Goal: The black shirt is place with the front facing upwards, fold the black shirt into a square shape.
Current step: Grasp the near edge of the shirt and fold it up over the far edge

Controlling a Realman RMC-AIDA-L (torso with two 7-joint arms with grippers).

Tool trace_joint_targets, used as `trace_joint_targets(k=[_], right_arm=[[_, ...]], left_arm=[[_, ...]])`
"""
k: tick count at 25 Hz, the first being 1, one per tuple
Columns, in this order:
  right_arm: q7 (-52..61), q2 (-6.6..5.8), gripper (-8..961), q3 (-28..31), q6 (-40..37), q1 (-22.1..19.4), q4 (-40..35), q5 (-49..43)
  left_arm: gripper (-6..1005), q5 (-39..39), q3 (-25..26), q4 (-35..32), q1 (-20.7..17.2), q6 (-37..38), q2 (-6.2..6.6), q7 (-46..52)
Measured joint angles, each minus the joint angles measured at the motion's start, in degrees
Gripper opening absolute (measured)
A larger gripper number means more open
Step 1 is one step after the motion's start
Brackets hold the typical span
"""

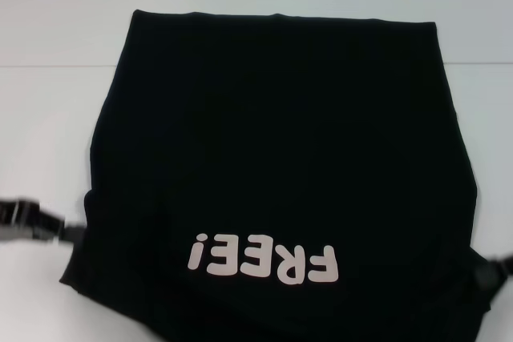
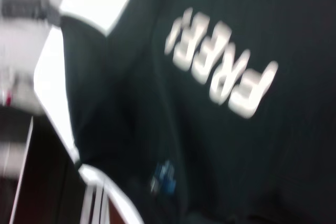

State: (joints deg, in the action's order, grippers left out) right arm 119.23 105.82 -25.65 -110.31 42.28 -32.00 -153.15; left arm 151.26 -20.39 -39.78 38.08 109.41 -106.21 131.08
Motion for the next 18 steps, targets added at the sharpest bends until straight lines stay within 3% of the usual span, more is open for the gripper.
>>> trace_joint_targets(k=[4,7,15,18], right_arm=[[1.43,-1.00,52,10.28,3.18,-0.85,0.09,1.25],[2.52,-0.99,52,13.90,6.50,-2.03,0.15,6.09],[2.88,0.57,52,15.06,20.47,-5.75,4.78,22.01],[1.04,2.03,52,15.02,25.41,-5.96,5.73,24.69]], left_arm=[[35,-3.74,4.22,1.24,0.08,-7.10,0.07,0.66],[34,-7.60,5.41,3.34,0.07,-13.13,-0.15,0.76],[36,-20.17,5.83,8.29,-1.45,-28.33,-1.94,-1.74],[35,-22.55,5.82,8.79,-1.51,-32.45,-3.21,-3.12]])
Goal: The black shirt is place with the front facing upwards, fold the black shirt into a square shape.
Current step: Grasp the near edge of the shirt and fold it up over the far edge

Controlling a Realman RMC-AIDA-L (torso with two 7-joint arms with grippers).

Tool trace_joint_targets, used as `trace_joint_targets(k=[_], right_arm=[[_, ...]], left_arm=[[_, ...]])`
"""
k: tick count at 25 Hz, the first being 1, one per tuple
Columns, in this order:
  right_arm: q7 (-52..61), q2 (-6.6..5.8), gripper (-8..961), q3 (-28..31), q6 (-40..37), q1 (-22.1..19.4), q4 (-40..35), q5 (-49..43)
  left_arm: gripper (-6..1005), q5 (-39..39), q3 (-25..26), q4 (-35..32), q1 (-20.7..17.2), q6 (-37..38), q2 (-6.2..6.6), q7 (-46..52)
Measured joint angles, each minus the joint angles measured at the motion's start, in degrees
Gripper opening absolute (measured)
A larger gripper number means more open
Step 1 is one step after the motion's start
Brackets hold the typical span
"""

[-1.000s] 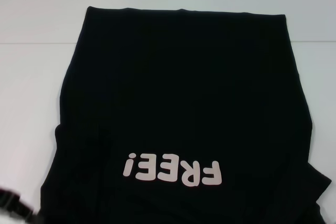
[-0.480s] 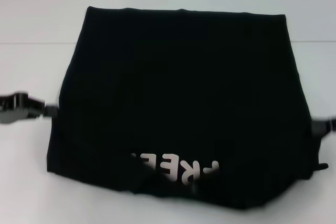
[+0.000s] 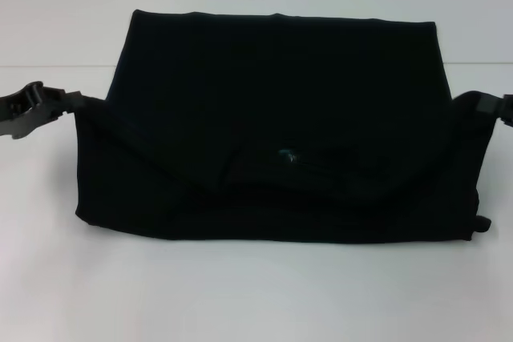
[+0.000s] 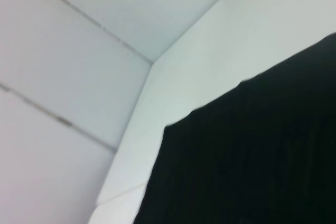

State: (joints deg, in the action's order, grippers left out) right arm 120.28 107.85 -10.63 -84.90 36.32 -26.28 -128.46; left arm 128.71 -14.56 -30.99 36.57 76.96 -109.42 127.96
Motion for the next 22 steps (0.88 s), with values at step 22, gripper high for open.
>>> trace_joint_targets(k=[22], right_arm=[[-5.22,7.42,57,-0.98,24.73,3.32,0.44,1.90]], left_arm=[[45,-8.22,-0.62,1.84,1.60,-15.85,-5.40,-8.07]])
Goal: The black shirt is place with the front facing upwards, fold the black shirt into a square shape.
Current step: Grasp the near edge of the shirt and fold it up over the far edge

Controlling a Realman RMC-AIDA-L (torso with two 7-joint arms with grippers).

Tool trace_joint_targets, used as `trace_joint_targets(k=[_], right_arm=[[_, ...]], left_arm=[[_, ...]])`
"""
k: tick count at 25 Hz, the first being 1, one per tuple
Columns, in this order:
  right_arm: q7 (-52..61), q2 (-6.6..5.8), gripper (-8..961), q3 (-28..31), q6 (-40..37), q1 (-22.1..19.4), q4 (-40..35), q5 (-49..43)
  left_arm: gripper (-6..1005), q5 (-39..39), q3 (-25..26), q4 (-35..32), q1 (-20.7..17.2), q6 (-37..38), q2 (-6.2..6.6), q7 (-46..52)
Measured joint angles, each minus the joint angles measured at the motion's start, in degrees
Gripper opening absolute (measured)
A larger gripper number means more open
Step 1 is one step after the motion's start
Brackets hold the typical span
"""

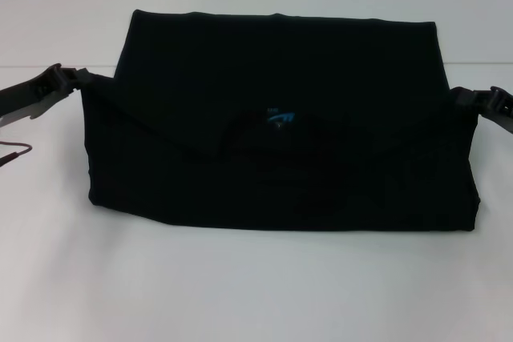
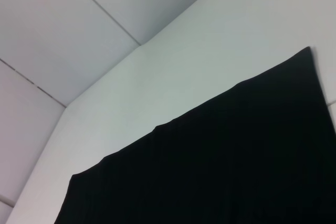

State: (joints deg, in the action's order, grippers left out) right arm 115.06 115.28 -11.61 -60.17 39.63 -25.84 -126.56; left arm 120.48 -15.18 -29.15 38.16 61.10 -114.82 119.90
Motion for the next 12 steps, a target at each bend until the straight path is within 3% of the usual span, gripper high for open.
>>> trace_joint_targets(k=[6,12], right_arm=[[-0.10,0.46,60,-0.93,2.73,0.43,0.02,0.01],[-1.58,1.18,73,-3.89,6.00,0.88,0.18,-0.01]], left_arm=[[50,0.01,-0.09,1.81,1.29,-3.37,-0.35,-1.13],[55,-0.04,-0.12,2.08,2.15,-5.73,-1.72,-3.15]])
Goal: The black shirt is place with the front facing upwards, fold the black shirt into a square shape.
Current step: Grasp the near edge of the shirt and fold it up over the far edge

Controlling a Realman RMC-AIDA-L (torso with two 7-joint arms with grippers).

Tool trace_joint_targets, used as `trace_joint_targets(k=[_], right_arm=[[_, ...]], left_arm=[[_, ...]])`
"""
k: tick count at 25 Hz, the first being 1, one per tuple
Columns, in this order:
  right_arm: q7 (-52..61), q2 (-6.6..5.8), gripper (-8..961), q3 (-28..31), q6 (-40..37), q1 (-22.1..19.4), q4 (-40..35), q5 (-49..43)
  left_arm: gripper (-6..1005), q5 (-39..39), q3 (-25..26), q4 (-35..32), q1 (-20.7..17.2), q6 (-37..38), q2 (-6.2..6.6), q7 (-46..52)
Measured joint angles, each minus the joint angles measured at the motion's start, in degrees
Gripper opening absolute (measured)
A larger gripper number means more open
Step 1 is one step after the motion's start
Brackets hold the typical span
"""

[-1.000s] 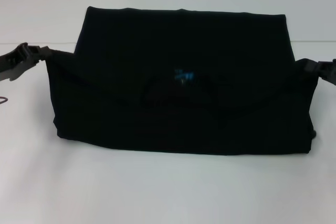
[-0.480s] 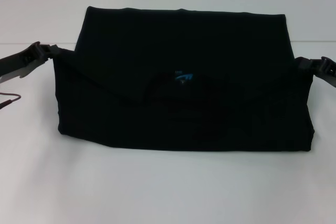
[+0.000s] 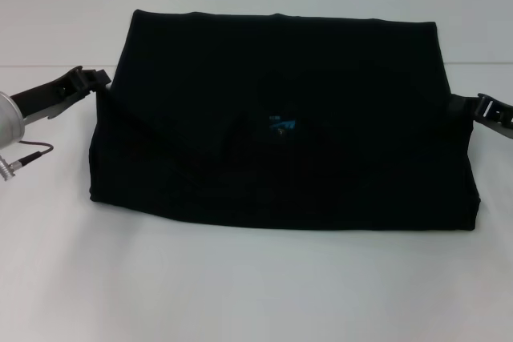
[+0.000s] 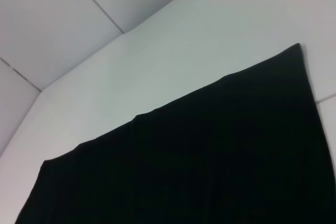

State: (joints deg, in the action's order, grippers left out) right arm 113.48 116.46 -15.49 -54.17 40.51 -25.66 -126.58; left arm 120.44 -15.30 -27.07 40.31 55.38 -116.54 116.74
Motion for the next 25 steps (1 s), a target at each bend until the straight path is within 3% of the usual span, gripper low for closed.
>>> trace_joint_targets(k=[2,4,7,11,14,20,22,25], right_arm=[[-1.88,0.25,86,0.16,0.17,0.02,0.00,0.34],[-3.88,0.40,98,0.13,0.20,0.00,0.01,1.12],[-4.84,0.37,222,0.11,0.14,-0.36,0.07,1.89],[-6.99,-0.21,385,0.41,-2.28,-1.74,-0.20,4.87],[-11.23,-0.89,504,0.21,-7.63,-3.46,-0.60,8.16],[-24.38,-2.38,638,-2.14,-22.02,-7.14,-0.88,8.33],[-29.99,-2.41,676,-4.40,-25.77,-8.45,-0.89,8.28],[-37.46,-1.48,732,-8.38,-28.72,-10.19,-0.89,8.27]], left_arm=[[57,-0.02,0.01,0.04,0.07,-0.47,-0.13,-0.47],[136,-0.58,0.40,0.16,0.09,-1.01,-0.44,-2.04],[256,-3.13,0.51,0.31,-0.64,-0.60,-0.57,-2.69],[419,-5.66,0.24,0.47,-1.84,2.49,0.19,-2.49],[502,-5.09,-1.12,0.56,-2.73,7.29,1.84,-0.41],[633,-3.08,-11.91,0.02,-6.01,15.50,6.71,10.23],[676,-1.23,-12.91,-1.04,-6.90,16.93,7.36,12.05],[772,3.27,-13.09,-3.01,-7.40,17.61,7.54,14.25]])
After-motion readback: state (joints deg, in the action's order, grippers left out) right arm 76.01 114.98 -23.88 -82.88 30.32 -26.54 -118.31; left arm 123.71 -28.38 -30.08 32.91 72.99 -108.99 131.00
